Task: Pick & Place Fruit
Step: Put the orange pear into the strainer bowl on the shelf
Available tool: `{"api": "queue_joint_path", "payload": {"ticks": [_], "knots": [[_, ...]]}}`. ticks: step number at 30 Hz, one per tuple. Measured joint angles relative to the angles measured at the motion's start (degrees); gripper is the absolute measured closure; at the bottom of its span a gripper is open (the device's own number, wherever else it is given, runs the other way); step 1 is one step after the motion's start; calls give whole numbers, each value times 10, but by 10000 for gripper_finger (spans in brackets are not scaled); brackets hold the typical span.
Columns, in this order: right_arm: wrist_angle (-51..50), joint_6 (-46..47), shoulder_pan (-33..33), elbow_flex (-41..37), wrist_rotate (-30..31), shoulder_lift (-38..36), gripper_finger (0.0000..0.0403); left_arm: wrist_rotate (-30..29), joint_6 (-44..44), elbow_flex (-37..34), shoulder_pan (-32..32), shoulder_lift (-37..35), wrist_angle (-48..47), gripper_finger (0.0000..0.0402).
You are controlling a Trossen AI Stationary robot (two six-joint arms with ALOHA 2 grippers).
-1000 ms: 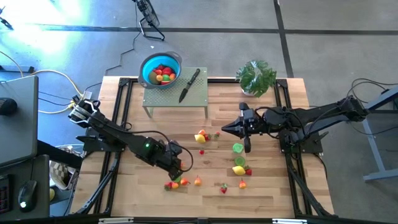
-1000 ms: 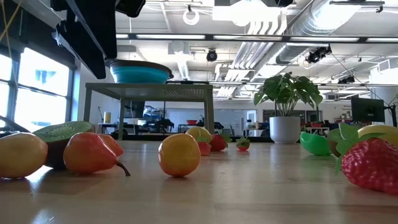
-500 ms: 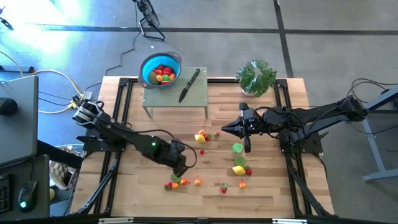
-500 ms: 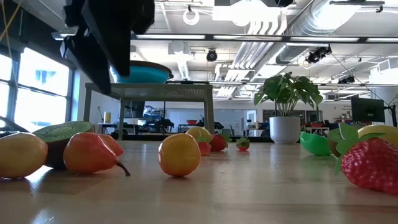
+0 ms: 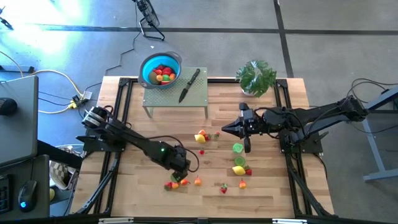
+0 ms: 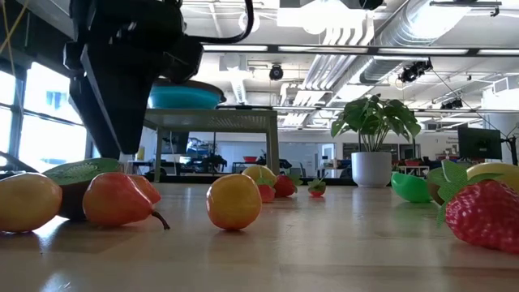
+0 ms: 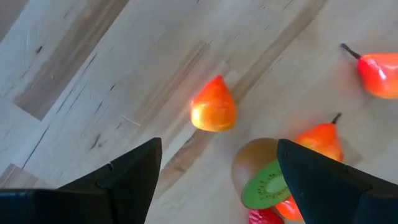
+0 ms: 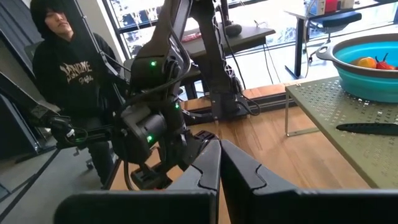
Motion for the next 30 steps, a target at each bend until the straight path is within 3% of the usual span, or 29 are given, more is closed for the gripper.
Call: {"api": "queue_joint_path", "payload": {"ticks": [5,30], "knots": [[0,0,0,0,0,0,401,-25,-4,-3,0,0,2,90],[0,1,0,0,26,0,401,-41,-52,-70,0,0,123,90]]}}
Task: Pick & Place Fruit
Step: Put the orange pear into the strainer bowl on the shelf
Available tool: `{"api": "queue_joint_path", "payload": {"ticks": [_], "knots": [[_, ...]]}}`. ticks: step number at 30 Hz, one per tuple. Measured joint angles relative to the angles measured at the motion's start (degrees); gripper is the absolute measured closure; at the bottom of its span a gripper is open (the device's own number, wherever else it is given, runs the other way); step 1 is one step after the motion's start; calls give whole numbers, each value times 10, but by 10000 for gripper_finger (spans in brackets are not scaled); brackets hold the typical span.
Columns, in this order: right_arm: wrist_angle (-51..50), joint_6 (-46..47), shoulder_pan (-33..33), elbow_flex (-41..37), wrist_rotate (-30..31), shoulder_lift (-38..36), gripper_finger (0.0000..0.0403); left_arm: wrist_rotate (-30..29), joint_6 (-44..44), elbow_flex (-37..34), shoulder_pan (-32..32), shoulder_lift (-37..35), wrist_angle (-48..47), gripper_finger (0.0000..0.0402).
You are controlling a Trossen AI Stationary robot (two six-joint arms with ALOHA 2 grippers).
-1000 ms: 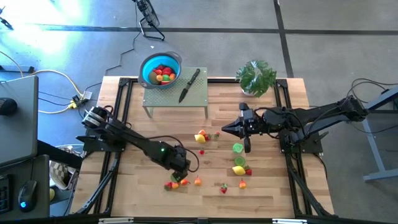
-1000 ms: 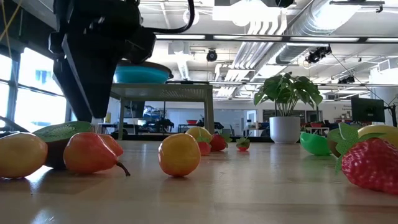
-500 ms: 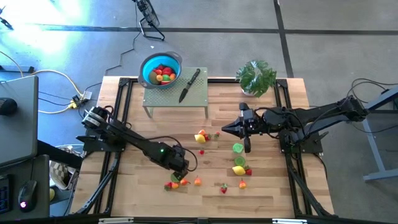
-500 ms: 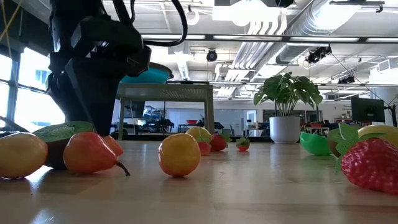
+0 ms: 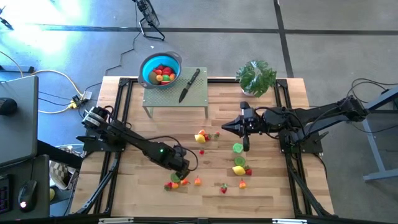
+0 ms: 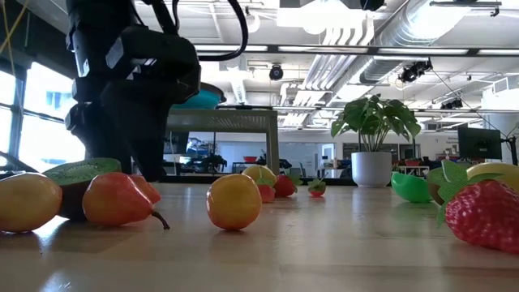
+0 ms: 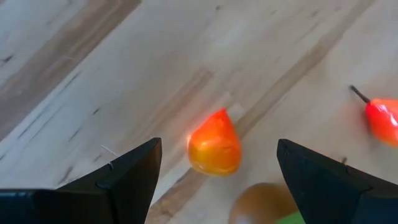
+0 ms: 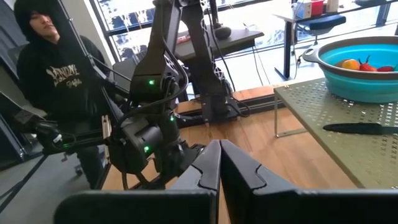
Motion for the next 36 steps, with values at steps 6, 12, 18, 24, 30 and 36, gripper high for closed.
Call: {"api": "queue_joint_path", "payload": {"ticks": [6,12,18,24,30,36], "knots": [[0,1,0,0,0,0,401,-5,-18,0,0,0,-9,90],[0,1,0,0,0,0,401,0,-24,0,0,16,-6,90],[0,1,0,0,0,0,401,16,-28,2,-1,32,9,90],[-2,1,0,0,0,0,400,18,-28,3,-1,33,5,97],[-3,1,0,0,0,0,400,18,-29,2,0,34,0,156],[-3,1,0,0,0,0,400,17,-39,1,0,35,-7,217]]}}
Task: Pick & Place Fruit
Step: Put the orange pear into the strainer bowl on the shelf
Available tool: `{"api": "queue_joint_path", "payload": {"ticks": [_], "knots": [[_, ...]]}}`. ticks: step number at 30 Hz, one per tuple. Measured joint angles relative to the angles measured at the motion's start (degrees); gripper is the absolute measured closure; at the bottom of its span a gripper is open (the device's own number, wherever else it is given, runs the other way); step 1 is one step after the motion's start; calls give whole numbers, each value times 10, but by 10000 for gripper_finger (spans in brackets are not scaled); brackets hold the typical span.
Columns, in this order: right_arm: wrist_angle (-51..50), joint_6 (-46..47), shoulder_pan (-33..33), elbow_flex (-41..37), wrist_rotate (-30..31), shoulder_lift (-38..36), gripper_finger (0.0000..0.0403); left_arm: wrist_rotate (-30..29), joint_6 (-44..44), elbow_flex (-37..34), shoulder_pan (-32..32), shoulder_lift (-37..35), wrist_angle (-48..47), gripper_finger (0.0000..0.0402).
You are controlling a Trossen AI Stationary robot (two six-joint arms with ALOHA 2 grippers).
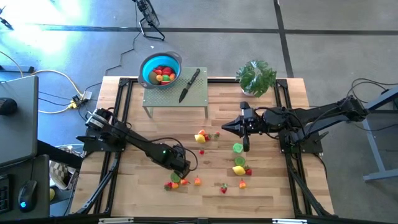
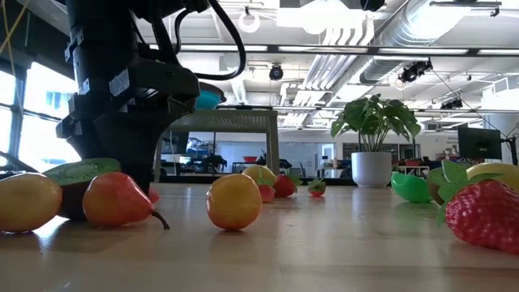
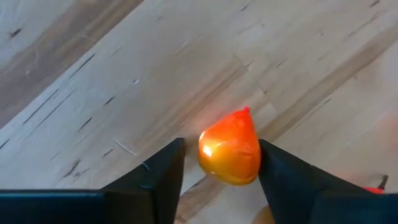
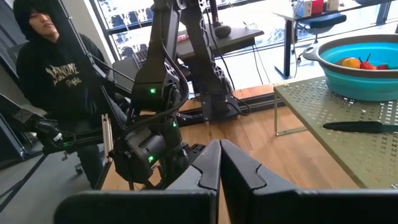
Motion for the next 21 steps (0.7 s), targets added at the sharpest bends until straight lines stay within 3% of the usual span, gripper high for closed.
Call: {"api": "queue_joint_path", "payload": {"ticks": [9,21], "knots": [[0,-2,0,0,0,0,400,-6,-18,0,0,-6,-8,271],[-1,-2,0,0,0,0,400,-40,-18,0,15,-100,-23,278]]}}
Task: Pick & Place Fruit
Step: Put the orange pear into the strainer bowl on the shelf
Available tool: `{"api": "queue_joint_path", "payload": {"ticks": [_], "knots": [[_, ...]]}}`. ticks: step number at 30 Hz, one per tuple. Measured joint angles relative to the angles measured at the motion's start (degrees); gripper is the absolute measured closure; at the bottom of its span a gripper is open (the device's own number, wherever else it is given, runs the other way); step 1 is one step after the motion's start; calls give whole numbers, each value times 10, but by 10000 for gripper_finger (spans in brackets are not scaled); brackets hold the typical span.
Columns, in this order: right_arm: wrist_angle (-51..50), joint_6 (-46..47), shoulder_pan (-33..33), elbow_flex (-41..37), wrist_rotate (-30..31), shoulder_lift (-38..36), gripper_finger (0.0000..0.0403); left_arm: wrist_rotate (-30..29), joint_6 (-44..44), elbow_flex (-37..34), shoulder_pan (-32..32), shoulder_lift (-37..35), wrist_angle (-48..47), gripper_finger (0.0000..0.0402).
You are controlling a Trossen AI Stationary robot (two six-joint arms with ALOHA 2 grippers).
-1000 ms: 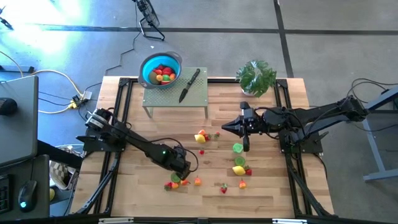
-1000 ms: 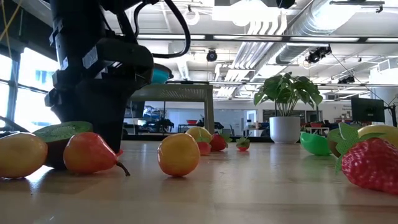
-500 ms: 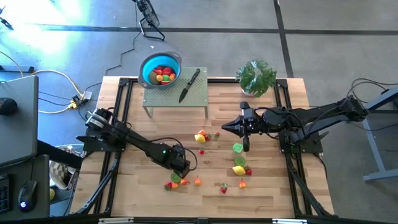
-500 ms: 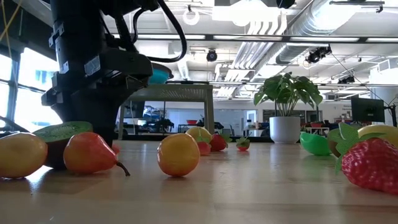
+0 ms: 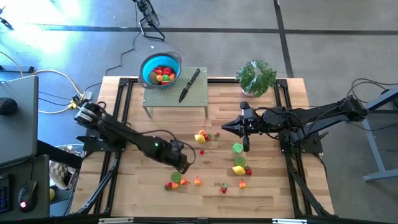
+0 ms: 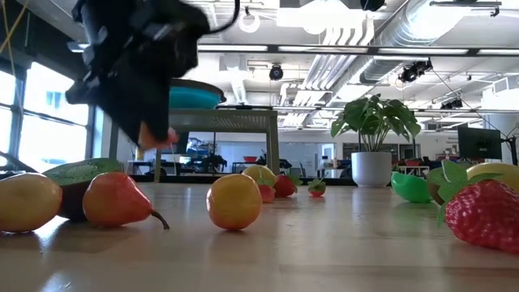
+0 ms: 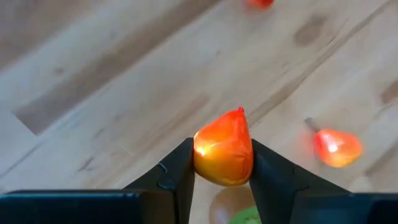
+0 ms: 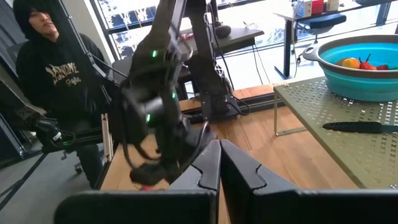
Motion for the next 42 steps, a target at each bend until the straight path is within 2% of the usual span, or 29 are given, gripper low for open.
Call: {"api": "queue_joint_path", "payload": {"ticks": [7,20,30,35,42], "knots": [[-1,0,0,0,0,0,400,-36,41,-1,30,-94,-12,279],[-5,-43,0,0,0,0,401,-59,127,0,122,-228,2,279],[-5,-75,-14,0,0,0,401,-70,198,0,223,-265,28,279],[-6,-84,-45,0,1,0,401,-69,267,1,283,-282,69,279],[-5,-90,-106,0,2,0,401,-69,359,38,381,-287,51,279]]}}
